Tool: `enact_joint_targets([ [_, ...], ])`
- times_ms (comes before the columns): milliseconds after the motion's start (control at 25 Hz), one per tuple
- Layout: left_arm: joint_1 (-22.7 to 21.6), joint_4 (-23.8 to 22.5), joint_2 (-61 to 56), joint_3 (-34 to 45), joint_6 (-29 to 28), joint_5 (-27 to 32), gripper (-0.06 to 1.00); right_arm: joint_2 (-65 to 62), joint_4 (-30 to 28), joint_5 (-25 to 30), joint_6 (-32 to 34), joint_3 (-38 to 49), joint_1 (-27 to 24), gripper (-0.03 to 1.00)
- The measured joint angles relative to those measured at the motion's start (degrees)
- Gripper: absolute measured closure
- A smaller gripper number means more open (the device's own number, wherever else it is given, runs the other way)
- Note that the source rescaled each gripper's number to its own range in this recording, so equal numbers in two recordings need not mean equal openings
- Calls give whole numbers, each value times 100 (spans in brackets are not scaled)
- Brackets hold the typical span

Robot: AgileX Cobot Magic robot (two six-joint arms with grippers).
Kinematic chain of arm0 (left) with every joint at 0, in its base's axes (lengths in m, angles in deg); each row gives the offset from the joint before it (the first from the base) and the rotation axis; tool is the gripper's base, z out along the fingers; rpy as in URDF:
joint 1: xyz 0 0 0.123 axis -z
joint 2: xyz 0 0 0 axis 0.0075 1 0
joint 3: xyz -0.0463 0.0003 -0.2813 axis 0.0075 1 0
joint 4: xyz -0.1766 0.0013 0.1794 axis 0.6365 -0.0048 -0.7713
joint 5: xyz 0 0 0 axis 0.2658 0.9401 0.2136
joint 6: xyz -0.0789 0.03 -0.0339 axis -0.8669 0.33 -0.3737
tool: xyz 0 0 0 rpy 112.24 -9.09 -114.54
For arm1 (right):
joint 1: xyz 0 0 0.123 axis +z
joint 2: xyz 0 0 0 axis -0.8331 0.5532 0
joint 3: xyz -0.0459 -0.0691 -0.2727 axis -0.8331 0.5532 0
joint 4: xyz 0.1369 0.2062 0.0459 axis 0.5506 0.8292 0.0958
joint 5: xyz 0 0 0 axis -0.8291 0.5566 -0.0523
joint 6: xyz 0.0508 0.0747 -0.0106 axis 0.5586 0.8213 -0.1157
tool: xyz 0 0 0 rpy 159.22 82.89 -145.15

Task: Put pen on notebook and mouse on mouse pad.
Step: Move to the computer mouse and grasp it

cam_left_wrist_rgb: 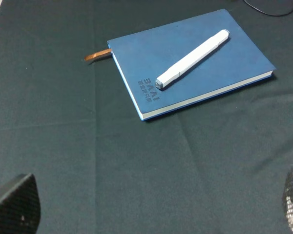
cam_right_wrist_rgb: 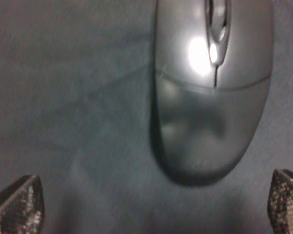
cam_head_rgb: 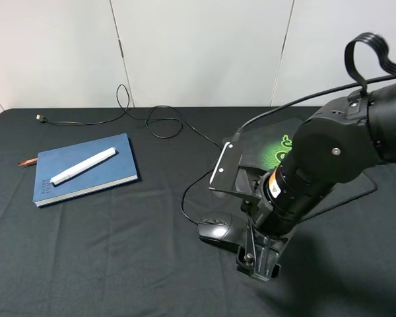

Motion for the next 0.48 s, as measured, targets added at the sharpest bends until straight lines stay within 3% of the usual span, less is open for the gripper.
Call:
enact_joint_targets([
  [480, 0, 0, 0, 0, 2, 0, -6, 957, -126, -63, 0, -916, 0, -3],
])
